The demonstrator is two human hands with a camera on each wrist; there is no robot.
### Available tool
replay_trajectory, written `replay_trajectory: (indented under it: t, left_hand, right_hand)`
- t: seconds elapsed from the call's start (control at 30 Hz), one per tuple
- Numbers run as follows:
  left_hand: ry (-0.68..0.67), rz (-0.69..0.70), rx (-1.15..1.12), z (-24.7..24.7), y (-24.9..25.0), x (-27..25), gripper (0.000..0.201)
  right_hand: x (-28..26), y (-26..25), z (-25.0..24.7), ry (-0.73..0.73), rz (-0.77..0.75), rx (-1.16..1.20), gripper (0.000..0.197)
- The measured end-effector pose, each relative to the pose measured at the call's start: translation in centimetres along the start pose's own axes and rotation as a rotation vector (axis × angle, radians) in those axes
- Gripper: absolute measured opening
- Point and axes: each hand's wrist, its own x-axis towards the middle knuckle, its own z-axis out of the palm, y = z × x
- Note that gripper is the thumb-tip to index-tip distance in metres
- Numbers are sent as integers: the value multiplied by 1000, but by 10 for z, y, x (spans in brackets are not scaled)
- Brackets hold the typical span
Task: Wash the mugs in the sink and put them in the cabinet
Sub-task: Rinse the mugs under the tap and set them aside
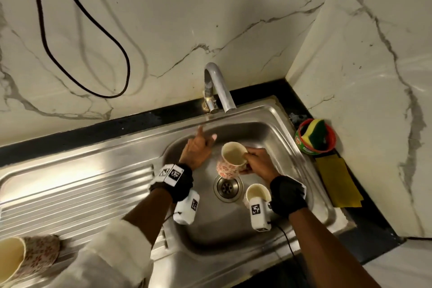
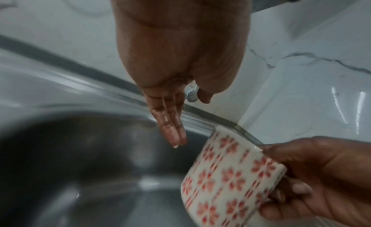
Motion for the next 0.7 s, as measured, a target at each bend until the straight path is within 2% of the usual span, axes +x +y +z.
replay_trajectory:
  t: [0.1, 0.17, 0.23, 0.33, 0.43, 0.53, 0.6, 0.7]
  left_hand:
    - [-55, -119, -53, 12, -10, -24, 65]
    - [-88, -130, -41, 13, -8, -36, 58]
    - [-136, -124, -43, 7, -3, -45, 60]
    - [-297, -76, -41, 8, -10, -52, 59]
    - [-368, -102, 1, 10, -15, -55, 76]
    - [-423, -241, -31, 17, -18, -57, 65]
    - [-425, -333, -53, 23, -18, -60, 58]
    - [-413, -462, -69, 33, -17, -67, 62]
  right_hand:
    - [-3, 5, 8, 35, 54, 89, 25]
    - [-10, 7, 20, -41, 34, 79, 24]
    - [-19, 7, 25, -76, 79, 179, 19]
    - [-21, 15, 25, -89, 274, 367, 20]
    - [-18, 19, 32, -101, 483, 418, 21]
    - [-13, 29, 31, -179, 643, 427, 22]
    - [-13, 33, 28, -256, 675, 435, 28]
    - [-15, 34, 25, -304, 708, 424, 33]
